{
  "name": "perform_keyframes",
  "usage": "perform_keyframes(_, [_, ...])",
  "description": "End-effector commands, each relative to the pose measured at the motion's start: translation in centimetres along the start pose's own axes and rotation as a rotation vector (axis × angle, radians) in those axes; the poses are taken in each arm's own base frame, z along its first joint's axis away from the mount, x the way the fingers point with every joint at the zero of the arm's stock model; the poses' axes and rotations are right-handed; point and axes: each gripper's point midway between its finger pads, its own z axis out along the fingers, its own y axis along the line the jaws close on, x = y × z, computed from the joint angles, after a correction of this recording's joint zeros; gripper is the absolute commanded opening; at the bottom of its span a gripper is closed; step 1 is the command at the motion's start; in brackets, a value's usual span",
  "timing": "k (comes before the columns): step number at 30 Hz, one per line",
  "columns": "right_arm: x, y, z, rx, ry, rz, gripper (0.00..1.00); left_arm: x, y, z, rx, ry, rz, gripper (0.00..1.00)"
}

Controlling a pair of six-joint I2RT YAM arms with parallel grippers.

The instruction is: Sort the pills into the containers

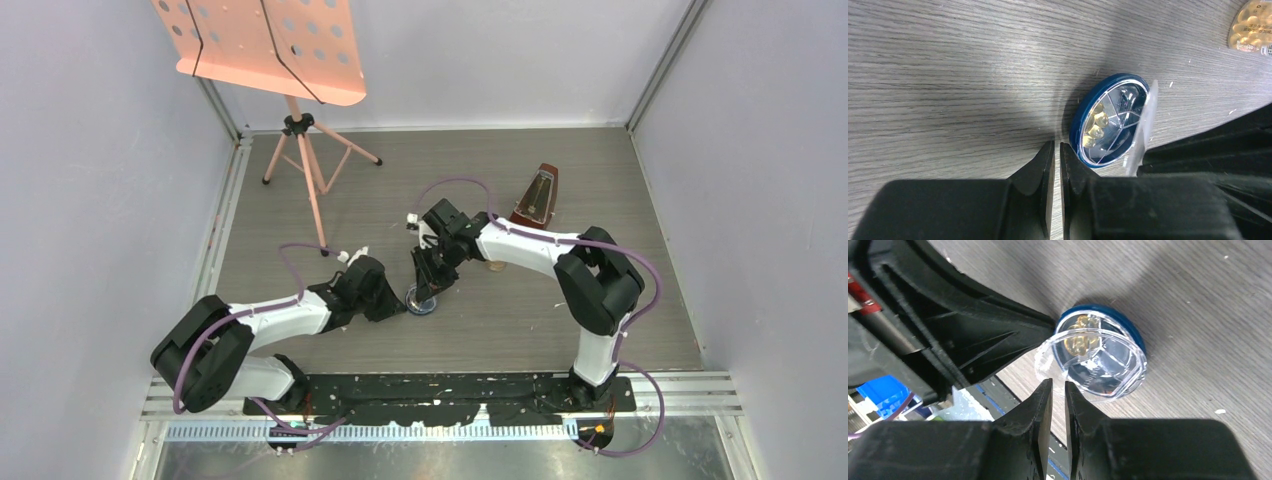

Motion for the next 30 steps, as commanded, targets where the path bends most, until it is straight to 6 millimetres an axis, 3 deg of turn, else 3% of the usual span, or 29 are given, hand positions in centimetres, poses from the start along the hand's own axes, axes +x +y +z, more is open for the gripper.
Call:
perform_keyframes(1, [-1.4, -0.4, 0.5, 0.044, -0.048, -0.013, 0.22, -0.6, -0.2, 0.3, -0.012, -0.03, 0.007, 0.11])
perform_keyframes(15, [-1.2, -1.3, 1.5, 0.166, -0.047, -0.006, 0.26, -0.7, -0.3, 0.3, -0.009, -0.032, 0.008, 0.11])
perform_keyframes(30, [0.3, -5.1, 1.8, 0.454, -0.007, 0.004, 0.27, -0.7, -0.5, 0.3, -0.002, -0.03, 0.016, 0.12])
